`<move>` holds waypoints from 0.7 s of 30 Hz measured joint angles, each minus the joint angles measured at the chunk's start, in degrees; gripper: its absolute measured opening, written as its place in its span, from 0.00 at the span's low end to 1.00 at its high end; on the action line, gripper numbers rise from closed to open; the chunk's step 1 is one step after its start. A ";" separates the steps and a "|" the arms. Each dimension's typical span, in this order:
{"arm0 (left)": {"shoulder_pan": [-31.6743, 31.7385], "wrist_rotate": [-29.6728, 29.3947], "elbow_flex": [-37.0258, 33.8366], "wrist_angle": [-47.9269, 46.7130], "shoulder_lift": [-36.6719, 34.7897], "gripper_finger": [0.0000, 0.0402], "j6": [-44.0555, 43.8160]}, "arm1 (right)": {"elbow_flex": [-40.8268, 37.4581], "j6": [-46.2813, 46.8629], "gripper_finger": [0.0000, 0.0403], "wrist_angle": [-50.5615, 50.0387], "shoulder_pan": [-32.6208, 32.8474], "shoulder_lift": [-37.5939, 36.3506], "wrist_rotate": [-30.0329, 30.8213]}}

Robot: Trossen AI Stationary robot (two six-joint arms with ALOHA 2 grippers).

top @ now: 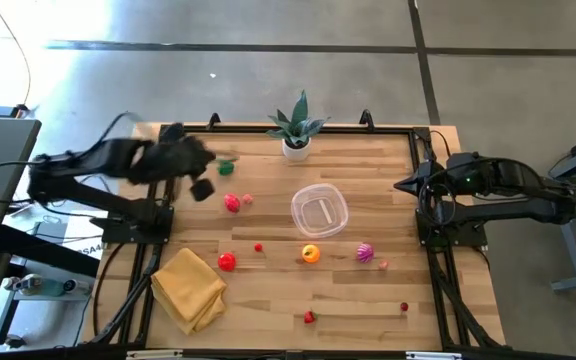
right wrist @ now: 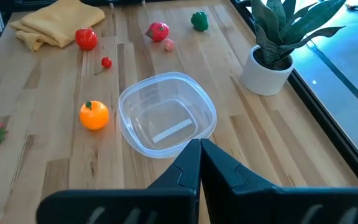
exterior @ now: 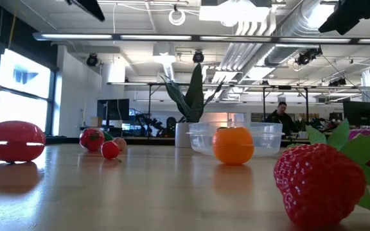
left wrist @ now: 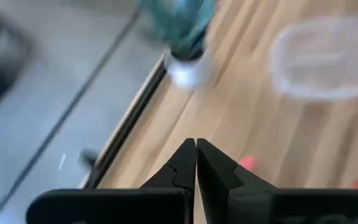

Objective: Pick and placing Produce into tupperware
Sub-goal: Put the green bell pepper into the transparent bin

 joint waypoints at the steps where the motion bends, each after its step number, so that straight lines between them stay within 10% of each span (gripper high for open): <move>1: 3.18 2.11 2.05 -1.68 2.49 0.01 -0.07 | 0.00 0.00 0.00 0.00 0.00 0.00 0.00; 7: 23.58 32.35 5.25 -1.84 11.97 0.01 12.83 | 0.00 0.00 0.00 0.00 0.00 0.02 0.01; 21: 35.19 29.51 5.27 -4.93 34.57 0.01 28.85 | 0.00 -0.02 0.00 0.00 0.00 0.02 0.02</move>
